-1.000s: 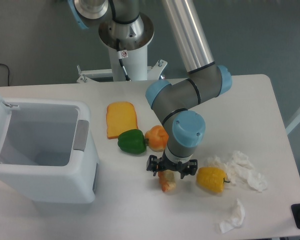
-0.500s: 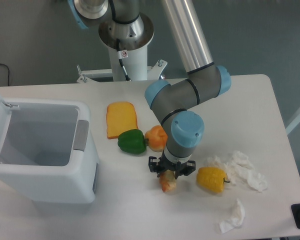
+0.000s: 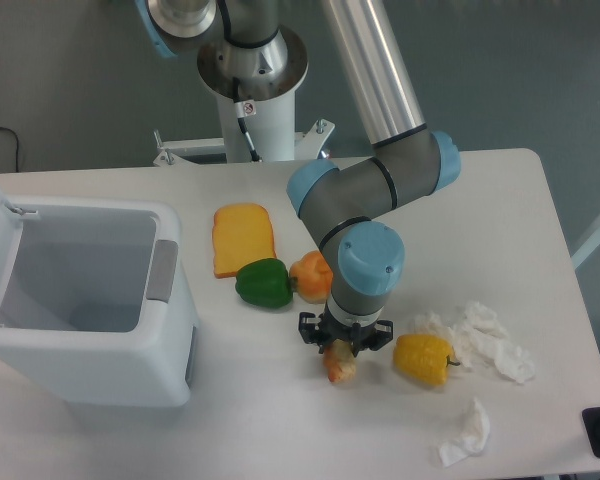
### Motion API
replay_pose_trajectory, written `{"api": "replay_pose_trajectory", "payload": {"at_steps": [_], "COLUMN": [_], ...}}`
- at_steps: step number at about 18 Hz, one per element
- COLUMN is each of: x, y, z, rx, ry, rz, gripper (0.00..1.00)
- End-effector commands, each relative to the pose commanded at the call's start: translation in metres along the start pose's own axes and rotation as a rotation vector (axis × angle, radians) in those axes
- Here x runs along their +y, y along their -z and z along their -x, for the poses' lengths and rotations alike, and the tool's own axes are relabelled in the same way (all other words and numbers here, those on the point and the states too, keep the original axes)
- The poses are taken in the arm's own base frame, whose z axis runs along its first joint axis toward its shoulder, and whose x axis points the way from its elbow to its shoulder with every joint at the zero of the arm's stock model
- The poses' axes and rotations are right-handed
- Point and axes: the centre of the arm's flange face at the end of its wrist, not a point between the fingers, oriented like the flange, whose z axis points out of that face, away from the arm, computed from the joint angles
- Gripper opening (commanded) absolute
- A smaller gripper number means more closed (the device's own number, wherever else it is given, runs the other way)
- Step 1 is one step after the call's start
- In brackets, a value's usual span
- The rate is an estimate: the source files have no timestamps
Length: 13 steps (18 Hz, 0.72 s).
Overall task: Pick up the square bread
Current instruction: 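Close the gripper fingers around the elongated bread piece, then adjust the gripper position and tighten the grip on the bread piece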
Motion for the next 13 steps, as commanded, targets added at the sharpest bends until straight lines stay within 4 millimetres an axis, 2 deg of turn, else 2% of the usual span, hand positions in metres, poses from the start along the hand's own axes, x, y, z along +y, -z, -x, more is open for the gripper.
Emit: {"api": "replay_pose_trajectory", "payload": {"at_steps": [3,5,11,12,13], "x": [-0.008,-0.016,-0.014,-0.014,-0.013], "y": [0.015,0.024,0.017,0.016,0.015], "z": [0.002,-0.003,-0.005,-0.005,-0.004], "rx": [-0.016,-0.024,-0.021,-0.02,-0.024], "ry": [-0.007,-0.019,-0.02,-0.02,-0.019], "rz": [-0.028,-0.043,-0.033,-0.031,-0.026], "gripper": [0.58,0.58,0.6,0.63,0.73]}}
